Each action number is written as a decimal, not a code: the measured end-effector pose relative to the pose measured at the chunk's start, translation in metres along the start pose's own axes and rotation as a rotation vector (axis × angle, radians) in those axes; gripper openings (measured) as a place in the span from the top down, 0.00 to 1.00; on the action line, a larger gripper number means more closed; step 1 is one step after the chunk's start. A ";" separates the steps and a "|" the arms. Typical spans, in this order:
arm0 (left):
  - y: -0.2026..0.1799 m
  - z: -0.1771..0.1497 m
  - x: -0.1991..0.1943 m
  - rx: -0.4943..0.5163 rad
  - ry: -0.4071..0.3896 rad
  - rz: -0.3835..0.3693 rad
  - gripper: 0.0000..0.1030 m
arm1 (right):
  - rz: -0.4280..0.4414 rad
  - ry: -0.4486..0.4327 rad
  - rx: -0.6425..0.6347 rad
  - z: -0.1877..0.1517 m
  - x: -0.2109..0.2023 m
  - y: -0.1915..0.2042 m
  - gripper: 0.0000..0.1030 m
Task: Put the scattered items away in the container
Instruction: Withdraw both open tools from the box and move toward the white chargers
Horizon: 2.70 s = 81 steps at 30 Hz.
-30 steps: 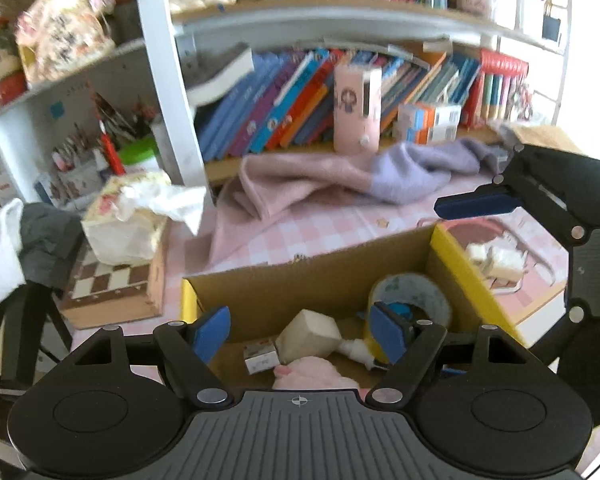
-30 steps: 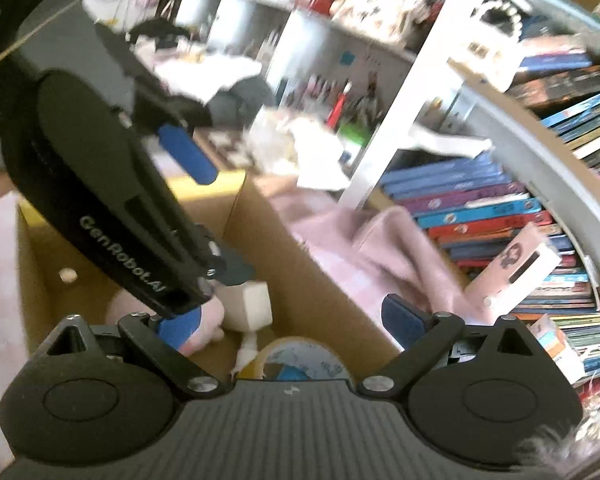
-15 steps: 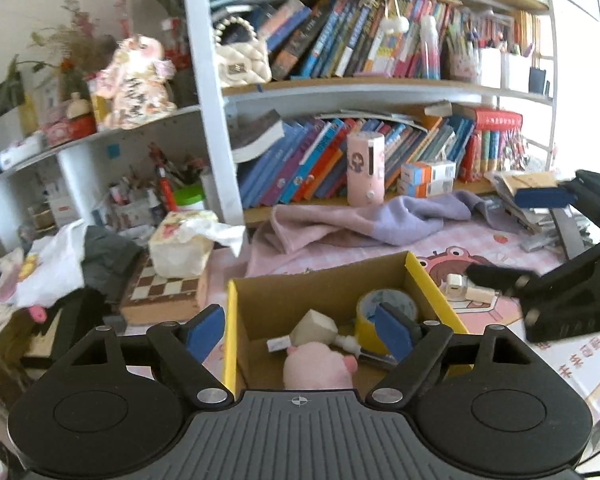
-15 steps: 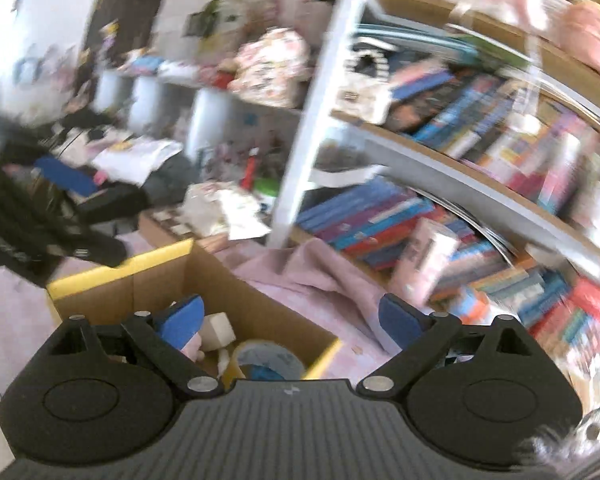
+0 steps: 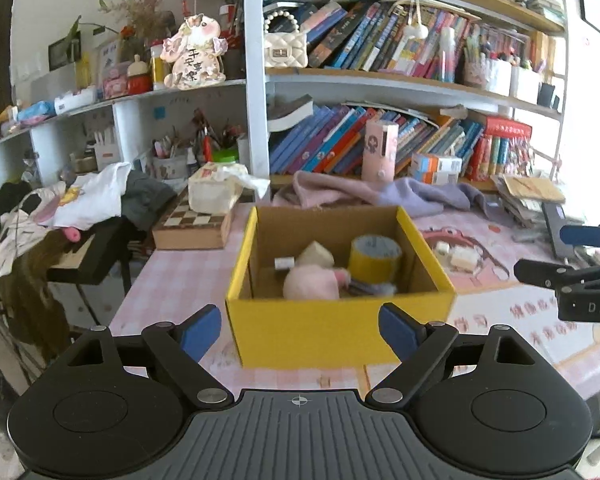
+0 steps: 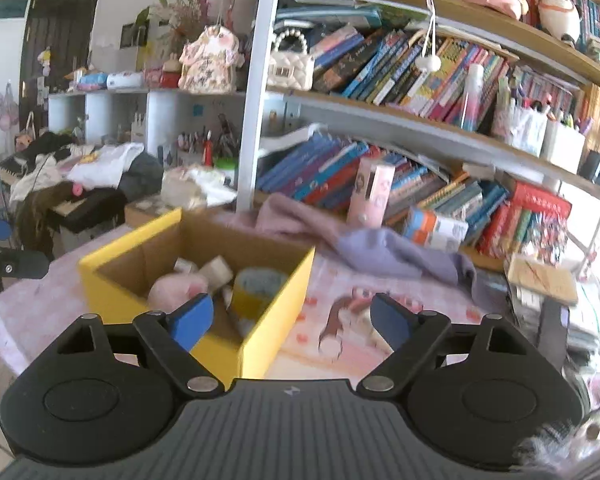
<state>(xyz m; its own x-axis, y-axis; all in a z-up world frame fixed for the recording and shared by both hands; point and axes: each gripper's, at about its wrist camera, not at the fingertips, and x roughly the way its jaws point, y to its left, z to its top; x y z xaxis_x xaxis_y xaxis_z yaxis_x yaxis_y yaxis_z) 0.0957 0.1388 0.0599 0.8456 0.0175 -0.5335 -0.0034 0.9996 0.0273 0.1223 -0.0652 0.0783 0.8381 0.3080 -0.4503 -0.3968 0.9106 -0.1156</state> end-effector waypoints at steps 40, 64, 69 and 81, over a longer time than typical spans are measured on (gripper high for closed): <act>-0.092 -0.078 0.006 0.063 0.238 -0.181 0.06 | -0.057 0.295 0.030 -0.099 -0.058 0.007 0.36; -0.176 -0.047 0.070 0.210 0.227 -0.392 0.06 | -0.180 0.342 0.126 -0.108 -0.030 -0.077 0.38; -0.193 -0.032 0.094 0.209 0.220 -0.400 0.06 | -0.190 0.324 0.147 -0.103 -0.013 -0.104 0.39; -0.229 0.022 0.156 0.129 0.212 -0.316 0.06 | -0.126 0.323 0.141 -0.080 0.049 -0.185 0.38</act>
<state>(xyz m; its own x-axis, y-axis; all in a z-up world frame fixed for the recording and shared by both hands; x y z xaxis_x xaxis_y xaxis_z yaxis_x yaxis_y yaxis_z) 0.2397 -0.0876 -0.0110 0.6653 -0.2732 -0.6948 0.3180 0.9457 -0.0674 0.2068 -0.2412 0.0066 0.7065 0.1089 -0.6993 -0.2237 0.9718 -0.0747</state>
